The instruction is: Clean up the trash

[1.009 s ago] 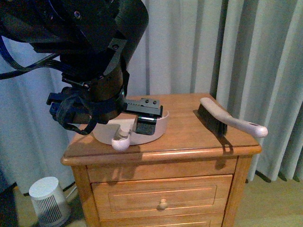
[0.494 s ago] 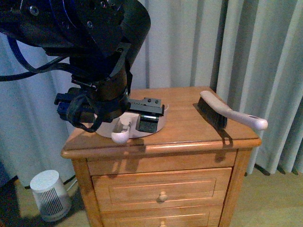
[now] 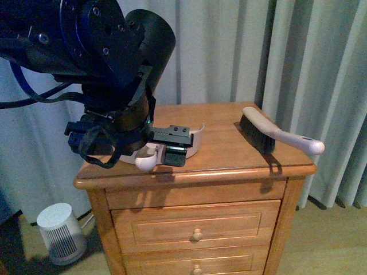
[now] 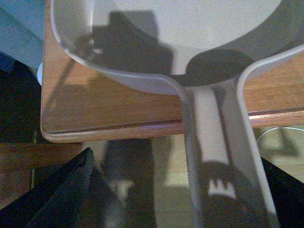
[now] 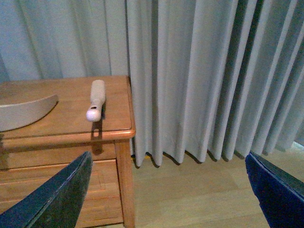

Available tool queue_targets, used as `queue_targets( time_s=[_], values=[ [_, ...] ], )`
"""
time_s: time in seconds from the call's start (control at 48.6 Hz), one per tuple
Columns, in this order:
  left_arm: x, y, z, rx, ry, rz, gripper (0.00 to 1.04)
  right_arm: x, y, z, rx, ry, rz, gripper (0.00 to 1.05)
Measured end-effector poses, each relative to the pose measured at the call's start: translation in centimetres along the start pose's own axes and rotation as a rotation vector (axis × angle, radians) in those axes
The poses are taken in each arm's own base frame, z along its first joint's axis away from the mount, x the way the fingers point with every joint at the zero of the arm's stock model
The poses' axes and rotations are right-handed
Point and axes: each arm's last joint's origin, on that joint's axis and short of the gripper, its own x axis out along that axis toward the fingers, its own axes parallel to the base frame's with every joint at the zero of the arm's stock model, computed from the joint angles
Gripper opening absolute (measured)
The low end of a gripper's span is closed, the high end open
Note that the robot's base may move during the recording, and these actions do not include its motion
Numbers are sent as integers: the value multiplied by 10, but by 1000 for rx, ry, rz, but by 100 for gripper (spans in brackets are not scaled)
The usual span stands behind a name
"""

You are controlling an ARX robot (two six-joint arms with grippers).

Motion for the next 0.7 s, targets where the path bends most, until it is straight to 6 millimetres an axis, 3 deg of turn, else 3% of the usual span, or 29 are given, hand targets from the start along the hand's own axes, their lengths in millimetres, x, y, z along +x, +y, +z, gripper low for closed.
queue_targets(
  time_s=[0.103,0.329,0.474,0.7],
  values=[
    [1,1,-2,3,7,3,93,0,0,0,0,0,0,97],
    [3,2,-5,6,17,2,59,0,0,0,0,0,0,97],
    [3,2,-5,6,15,-6,29,0,0,0,0,0,0,97],
    [5,3,-6,-9,-14,-13,27,0,0,0,0,0,0,97]
  ],
)
